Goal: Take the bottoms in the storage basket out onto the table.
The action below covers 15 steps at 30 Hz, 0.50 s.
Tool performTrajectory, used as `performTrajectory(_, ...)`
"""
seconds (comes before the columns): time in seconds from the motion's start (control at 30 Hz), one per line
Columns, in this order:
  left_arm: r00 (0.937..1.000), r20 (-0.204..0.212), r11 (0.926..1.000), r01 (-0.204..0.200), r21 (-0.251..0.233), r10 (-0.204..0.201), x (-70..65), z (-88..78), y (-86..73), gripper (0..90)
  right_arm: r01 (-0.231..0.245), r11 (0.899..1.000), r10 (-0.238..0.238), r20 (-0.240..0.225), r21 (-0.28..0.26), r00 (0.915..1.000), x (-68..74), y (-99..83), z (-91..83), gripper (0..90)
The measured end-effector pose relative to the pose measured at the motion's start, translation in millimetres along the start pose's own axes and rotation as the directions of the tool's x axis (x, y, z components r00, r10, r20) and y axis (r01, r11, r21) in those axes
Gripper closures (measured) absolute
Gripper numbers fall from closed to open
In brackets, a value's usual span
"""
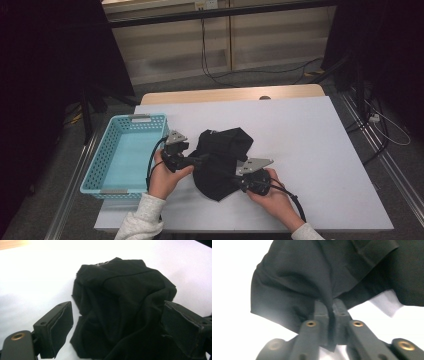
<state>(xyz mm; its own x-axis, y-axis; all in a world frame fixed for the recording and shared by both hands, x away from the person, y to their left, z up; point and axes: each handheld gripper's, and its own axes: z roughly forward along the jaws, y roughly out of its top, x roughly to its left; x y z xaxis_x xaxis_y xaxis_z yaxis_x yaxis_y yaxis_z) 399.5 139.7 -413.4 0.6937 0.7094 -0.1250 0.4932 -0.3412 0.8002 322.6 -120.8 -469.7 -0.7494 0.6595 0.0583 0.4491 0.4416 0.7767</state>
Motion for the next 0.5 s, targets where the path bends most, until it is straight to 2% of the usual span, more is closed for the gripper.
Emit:
performTrajectory(0.13,1.0000,-0.002,0.9997,-0.006,-0.023,0.006,-0.8,-4.9,3.5,11.4,0.013,1.000,-0.013,0.028,0.006,0.9995,-5.5,-6.7,-13.3,88.2)
performTrajectory(0.17,0.9999,-0.003,0.9995,-0.010,-0.028,0.010,-0.9,-5.9,4.4,11.4,0.000,1.000,0.000,0.024,0.007,0.9997,-9.2,-10.4,-20.3,88.2)
performTrajectory(0.2,0.9999,-0.001,0.9994,-0.013,-0.032,0.013,-1.1,-6.6,5.2,11.4,-0.028,1.000,0.028,0.044,-0.002,0.9986,-19.0,-20.5,-38.3,88.4)
performTrajectory(0.23,0.9999,0.008,0.9994,-0.009,-0.035,0.009,-1.1,-6.5,6.0,11.4,-0.028,1.000,0.028,0.044,-0.002,0.9986,-19.0,-20.5,-38.3,88.4)
performTrajectory(0.3,0.9999,0.012,0.9993,-0.005,-0.038,0.005,-0.9,-6.0,7.1,11.4,-0.054,0.999,0.054,0.073,-0.004,0.9959,-29.8,-31.9,-57.5,88.4)
performTrajectory(0.33,0.9999,0.009,0.9993,-0.008,-0.037,0.009,-0.7,-5.4,7.2,11.4,-0.076,0.997,0.076,0.087,-0.009,0.9933,-34.8,-36.8,-66.7,88.4)
performTrajectory(0.37,0.9999,0.011,0.9994,-0.008,-0.035,0.008,-0.8,-4.2,7.3,11.4,-0.109,0.994,0.112,0.122,-0.032,0.9862,-45.1,-44.1,-82.1,88.4)
performTrajectory(0.4,0.9999,0.011,0.9994,-0.011,-0.032,0.011,-0.2,-3.0,7.5,11.4,-0.109,0.994,0.112,0.122,-0.032,0.9862,-45.1,-44.1,-82.1,88.4)
performTrajectory(0.47,1.0000,0.000,0.9994,-0.002,-0.033,0.002,-0.6,-0.1,7.6,11.5,-0.146,0.988,0.153,0.142,-0.056,0.9780,-56.6,-51.2,-94.6,88.3)
performTrajectory(0.5,1.0000,0.000,0.9995,-0.007,-0.031,0.007,-0.6,1.5,7.7,11.5,-0.146,0.988,0.153,0.142,-0.056,0.9780,-56.6,-51.2,-94.6,88.3)
